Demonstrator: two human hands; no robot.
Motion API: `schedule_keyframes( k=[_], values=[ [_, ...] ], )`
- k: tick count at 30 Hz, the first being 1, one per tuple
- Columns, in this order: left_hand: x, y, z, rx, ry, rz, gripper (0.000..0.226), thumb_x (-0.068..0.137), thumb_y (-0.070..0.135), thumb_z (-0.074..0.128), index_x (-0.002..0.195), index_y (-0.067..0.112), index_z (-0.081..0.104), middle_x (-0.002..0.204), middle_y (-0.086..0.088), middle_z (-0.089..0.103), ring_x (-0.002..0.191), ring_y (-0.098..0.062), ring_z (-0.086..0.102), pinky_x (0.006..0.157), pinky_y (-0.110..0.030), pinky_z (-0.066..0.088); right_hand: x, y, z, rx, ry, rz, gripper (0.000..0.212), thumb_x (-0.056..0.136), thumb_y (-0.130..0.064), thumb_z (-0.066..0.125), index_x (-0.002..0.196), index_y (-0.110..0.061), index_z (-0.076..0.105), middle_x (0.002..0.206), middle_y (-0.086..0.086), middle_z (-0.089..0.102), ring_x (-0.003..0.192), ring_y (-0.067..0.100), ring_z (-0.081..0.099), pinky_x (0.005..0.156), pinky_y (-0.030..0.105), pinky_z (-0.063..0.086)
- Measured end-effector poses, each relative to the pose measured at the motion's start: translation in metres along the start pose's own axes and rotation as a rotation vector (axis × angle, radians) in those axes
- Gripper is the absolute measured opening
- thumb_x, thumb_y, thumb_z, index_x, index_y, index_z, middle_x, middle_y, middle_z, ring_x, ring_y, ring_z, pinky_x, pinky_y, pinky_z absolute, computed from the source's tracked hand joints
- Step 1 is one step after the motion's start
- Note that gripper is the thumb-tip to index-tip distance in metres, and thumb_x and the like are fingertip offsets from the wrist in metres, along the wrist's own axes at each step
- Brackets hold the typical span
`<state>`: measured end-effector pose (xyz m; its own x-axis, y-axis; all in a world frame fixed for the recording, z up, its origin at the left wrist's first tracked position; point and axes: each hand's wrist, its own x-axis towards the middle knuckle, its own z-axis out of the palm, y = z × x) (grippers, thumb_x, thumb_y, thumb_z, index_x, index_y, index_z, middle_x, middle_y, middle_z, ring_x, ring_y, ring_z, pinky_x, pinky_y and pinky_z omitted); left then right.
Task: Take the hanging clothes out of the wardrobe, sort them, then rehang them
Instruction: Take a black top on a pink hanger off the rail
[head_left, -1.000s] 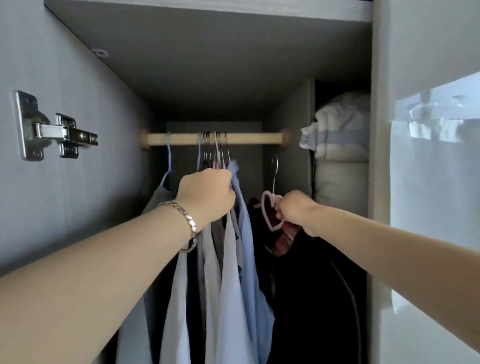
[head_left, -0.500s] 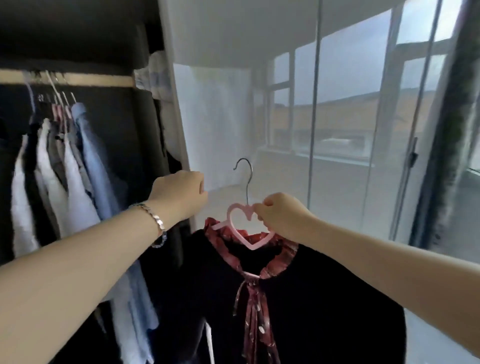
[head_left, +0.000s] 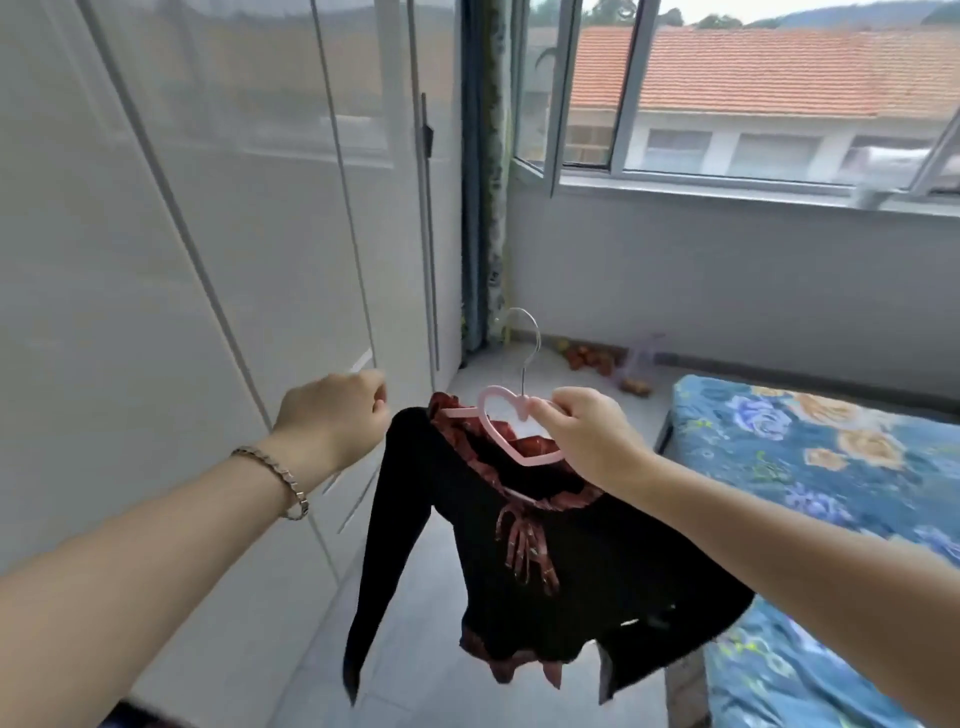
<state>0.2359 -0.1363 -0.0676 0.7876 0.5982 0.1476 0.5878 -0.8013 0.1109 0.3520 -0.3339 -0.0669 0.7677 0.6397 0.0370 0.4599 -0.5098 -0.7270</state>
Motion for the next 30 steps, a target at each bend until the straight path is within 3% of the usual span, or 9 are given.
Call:
schedule_keyframes(
  k=[4, 10, 15, 18, 21, 25, 30],
  values=[
    [0.010, 0.061, 0.039, -0.092, -0.034, 0.232, 0.018, 0.091, 0.021, 0.041, 0.098, 0.019, 0.058, 0.096, -0.002, 0.064, 0.079, -0.021, 0.050, 0.068, -0.028, 0.036, -0.033, 0.053, -0.024, -0.046, 0.224, 0.094, 0.047, 0.095, -0.029, 0.048, 0.052, -0.017, 0.035, 0.052, -0.003, 0.036, 0.049, 0.011, 0.031, 0.051, 0.027, 0.024],
    [0.009, 0.134, 0.079, -0.188, -0.085, 0.537, 0.019, 0.093, 0.025, 0.041, 0.100, 0.021, 0.058, 0.096, 0.000, 0.066, 0.083, -0.023, 0.060, 0.067, -0.028, 0.044, -0.105, 0.085, -0.047, -0.163, 0.491, 0.244, 0.047, 0.096, -0.025, 0.049, 0.052, -0.017, 0.034, 0.047, -0.005, 0.032, 0.043, 0.009, 0.027, 0.046, 0.021, 0.021],
    [-0.014, 0.193, 0.094, -0.204, -0.166, 0.761, 0.022, 0.091, 0.025, 0.042, 0.105, 0.023, 0.059, 0.105, -0.001, 0.066, 0.095, -0.026, 0.060, 0.072, -0.028, 0.040, -0.171, 0.088, -0.060, -0.220, 0.726, 0.422, 0.043, 0.097, -0.028, 0.045, 0.070, 0.003, 0.058, 0.050, 0.001, 0.037, 0.047, 0.015, 0.034, 0.051, 0.025, 0.027],
    [-0.040, 0.229, 0.096, -0.226, -0.209, 0.905, 0.020, 0.091, 0.022, 0.041, 0.102, 0.023, 0.058, 0.105, -0.003, 0.064, 0.088, -0.025, 0.056, 0.069, -0.026, 0.033, -0.217, 0.084, -0.068, -0.271, 0.857, 0.554, 0.044, 0.096, -0.027, 0.047, 0.059, -0.004, 0.051, 0.049, 0.002, 0.036, 0.048, 0.016, 0.033, 0.051, 0.028, 0.024],
    [-0.073, 0.264, 0.096, -0.237, -0.241, 1.065, 0.020, 0.093, 0.022, 0.039, 0.098, 0.021, 0.058, 0.098, -0.004, 0.065, 0.076, -0.023, 0.051, 0.064, -0.027, 0.034, -0.266, 0.081, -0.080, -0.313, 1.010, 0.713, 0.050, 0.094, -0.029, 0.051, 0.050, -0.016, 0.032, 0.046, -0.002, 0.032, 0.047, 0.012, 0.033, 0.049, 0.024, 0.025],
    [-0.121, 0.308, 0.094, -0.260, -0.286, 1.240, 0.021, 0.093, 0.022, 0.040, 0.102, 0.021, 0.059, 0.098, -0.004, 0.066, 0.088, -0.027, 0.059, 0.065, -0.027, 0.034, -0.330, 0.077, -0.104, -0.415, 1.112, 0.868, 0.051, 0.090, -0.040, 0.056, 0.050, -0.017, 0.033, 0.049, -0.004, 0.036, 0.048, 0.009, 0.035, 0.048, 0.023, 0.027],
    [-0.170, 0.362, 0.095, -0.280, -0.336, 1.376, 0.022, 0.092, 0.021, 0.041, 0.105, 0.021, 0.059, 0.095, -0.002, 0.067, 0.078, -0.024, 0.059, 0.058, -0.026, 0.036, -0.406, 0.096, -0.139, -0.564, 1.234, 0.971, 0.052, 0.082, -0.040, 0.067, 0.049, -0.019, 0.034, 0.049, -0.007, 0.031, 0.046, 0.005, 0.029, 0.046, 0.020, 0.021]
  ],
)
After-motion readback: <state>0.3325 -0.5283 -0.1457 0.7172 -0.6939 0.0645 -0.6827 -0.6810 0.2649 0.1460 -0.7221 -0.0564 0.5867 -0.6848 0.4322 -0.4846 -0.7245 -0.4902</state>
